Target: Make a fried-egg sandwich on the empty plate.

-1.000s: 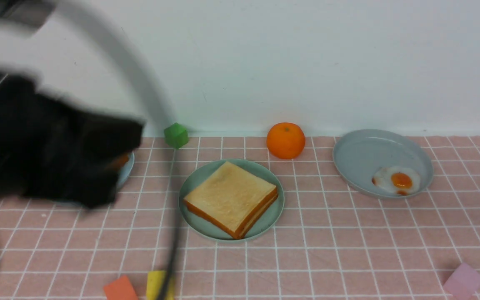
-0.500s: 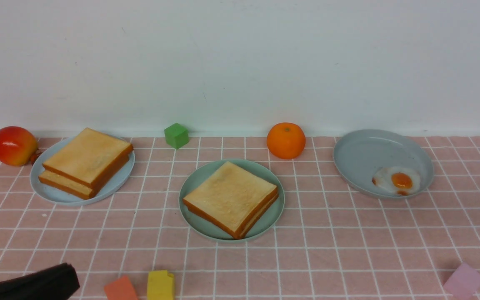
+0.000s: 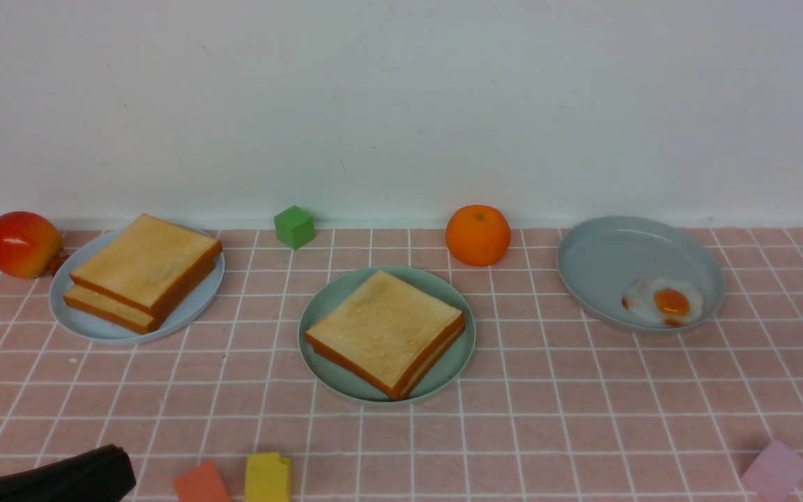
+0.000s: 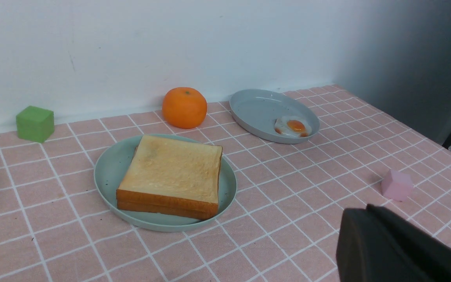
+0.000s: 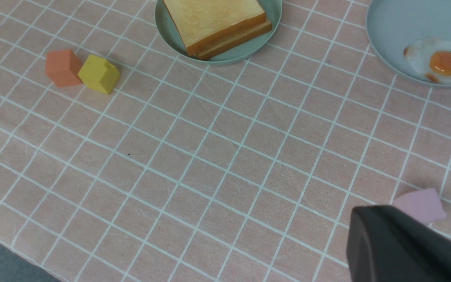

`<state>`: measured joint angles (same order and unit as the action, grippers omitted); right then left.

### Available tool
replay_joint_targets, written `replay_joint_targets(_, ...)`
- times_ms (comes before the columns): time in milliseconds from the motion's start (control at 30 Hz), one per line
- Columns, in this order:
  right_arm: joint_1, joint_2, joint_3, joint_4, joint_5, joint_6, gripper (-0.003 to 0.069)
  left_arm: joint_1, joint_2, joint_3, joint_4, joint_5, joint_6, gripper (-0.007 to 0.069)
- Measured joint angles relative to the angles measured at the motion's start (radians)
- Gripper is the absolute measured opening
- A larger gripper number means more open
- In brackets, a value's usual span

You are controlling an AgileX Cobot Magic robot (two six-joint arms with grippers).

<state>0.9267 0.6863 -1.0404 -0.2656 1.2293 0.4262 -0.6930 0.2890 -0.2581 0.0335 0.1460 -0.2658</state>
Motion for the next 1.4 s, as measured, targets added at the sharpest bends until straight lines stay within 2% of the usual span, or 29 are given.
replay_joint_targets(500, -0.016, -0.005, 0.0, -0.032, -0.001, 0.003, -0.0003, 0.0, 0.0, 0.0, -0.001, 0.0, 0.0, -0.0013)
replay_joint_targets(567, -0.067, -0.017, 0.0, -0.026, -0.012, 0.003, -0.0003, 0.0, 0.0, 0.0, -0.001, -0.001, 0.0, -0.0013)
replay_joint_targets(733, -0.283, -0.08, 0.049, -0.018, -0.147, 0.003, -0.0003, 0.0, 0.0, 0.0, -0.002, -0.001, 0.0, -0.0012)
replay_joint_targets(833, -0.46, -0.151, 0.195, -0.008, -0.366, -0.01, -0.0003, 0.0, 0.0, 0.0, -0.003, -0.001, 0.0, -0.0011)
replay_joint_targets(867, -0.473, -0.151, 0.207, -0.005, -0.382, -0.01, -0.0003, 0.0, 0.0, 0.0, -0.003, -0.001, 0.0, -0.0011)
replay_joint_targets(900, -0.562, -0.201, 0.317, 0.029, -0.525, -0.013, -0.0003, 0.0, 0.0, 0.0, -0.003, -0.001, 0.0, -0.001)
replay_joint_targets(1000, -0.735, -0.318, 0.554, 0.114, -0.772, -0.042, -0.0003, 0.0, 0.0, 0.0, -0.003, -0.001, 0.0, -0.001)
replay_joint_targets(1100, -0.867, -0.447, 0.792, 0.175, -0.93, -0.069, -0.0003, 0.0, 0.0, 0.0, -0.003, -0.001, 0.0, -0.001)
replay_joint_targets(1233, -0.935, -0.601, 1.006, 0.208, -0.972, -0.082, -0.0003, 0.0, 0.0, 0.0, -0.003, -0.001, 0.0, -0.0009)
replay_joint_targets(1400, -0.936, -0.694, 1.066, 0.203, -0.95, -0.088, -0.0003, 0.0, 0.0, 0.0, -0.003, -0.002, 0.0, -0.0004)
